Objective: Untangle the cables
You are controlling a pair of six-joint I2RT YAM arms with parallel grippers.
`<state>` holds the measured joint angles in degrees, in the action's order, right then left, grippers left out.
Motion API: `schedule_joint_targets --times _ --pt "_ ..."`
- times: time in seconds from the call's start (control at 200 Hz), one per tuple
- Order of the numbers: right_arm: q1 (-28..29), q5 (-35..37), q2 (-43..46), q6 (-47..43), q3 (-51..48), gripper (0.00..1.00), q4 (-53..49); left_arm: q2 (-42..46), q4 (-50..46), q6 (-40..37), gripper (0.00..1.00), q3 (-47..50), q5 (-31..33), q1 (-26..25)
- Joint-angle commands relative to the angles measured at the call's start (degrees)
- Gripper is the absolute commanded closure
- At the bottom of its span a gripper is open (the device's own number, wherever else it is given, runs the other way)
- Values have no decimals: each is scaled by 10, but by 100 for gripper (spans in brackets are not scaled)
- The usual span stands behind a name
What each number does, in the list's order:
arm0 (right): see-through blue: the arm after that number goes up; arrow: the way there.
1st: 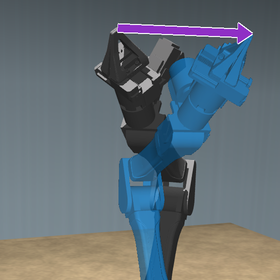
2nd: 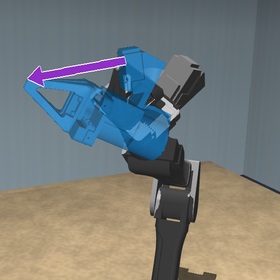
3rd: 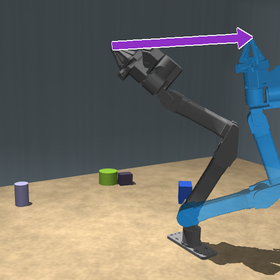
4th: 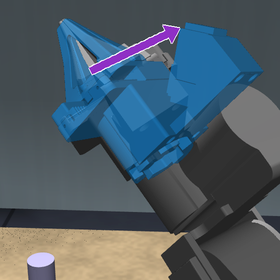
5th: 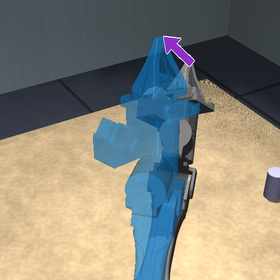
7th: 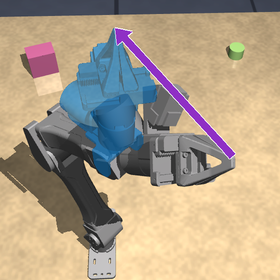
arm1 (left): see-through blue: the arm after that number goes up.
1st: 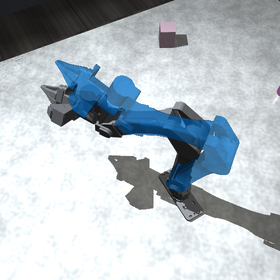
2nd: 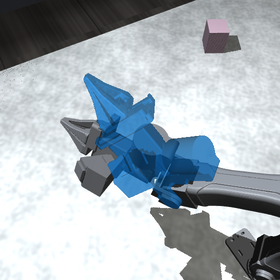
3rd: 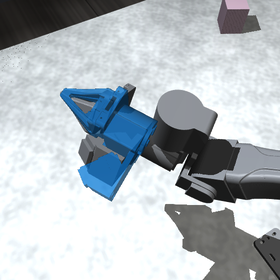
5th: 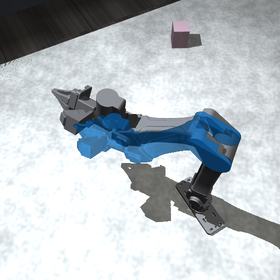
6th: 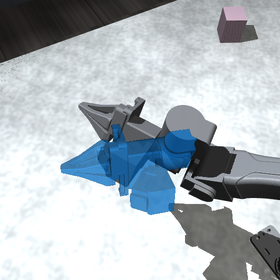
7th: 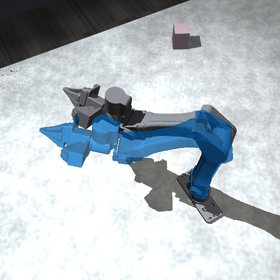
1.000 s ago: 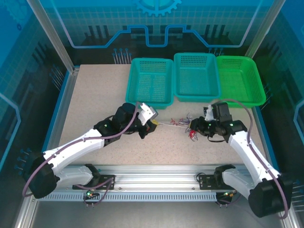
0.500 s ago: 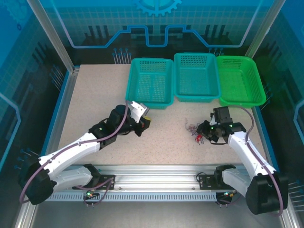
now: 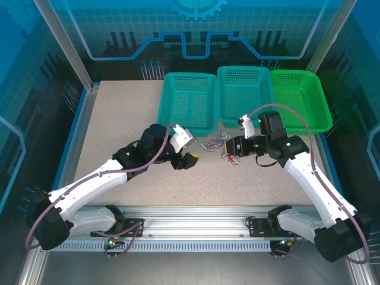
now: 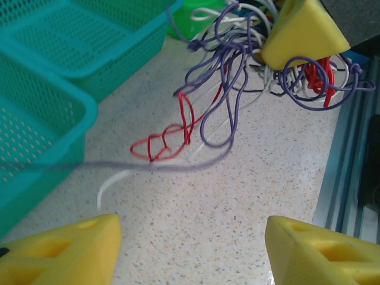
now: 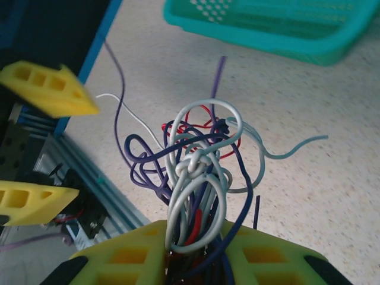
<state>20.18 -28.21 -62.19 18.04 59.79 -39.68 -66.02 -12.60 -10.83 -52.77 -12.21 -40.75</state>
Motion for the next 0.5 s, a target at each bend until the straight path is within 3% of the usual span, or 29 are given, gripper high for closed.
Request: schedule_joint_targets --times 0.0,0.16,0.35,0.435,0.495 --pt "21 -43 -6 -49 34 76 -41 -1 -64 -103 33 -30 -14 -2" --pt "45 -61 -10 -58 70 76 -45 11 -55 -136 30 -16 37 -1" --pt "50 -75 -11 -51 91 76 -37 9 -60 -143 32 -9 23 -2" --pt "52 -75 -11 -49 95 76 -35 10 -50 -132 38 -5 15 -2" --pt "52 -64 -12 -49 94 77 -40 9 -44 -123 51 -6 5 -1"
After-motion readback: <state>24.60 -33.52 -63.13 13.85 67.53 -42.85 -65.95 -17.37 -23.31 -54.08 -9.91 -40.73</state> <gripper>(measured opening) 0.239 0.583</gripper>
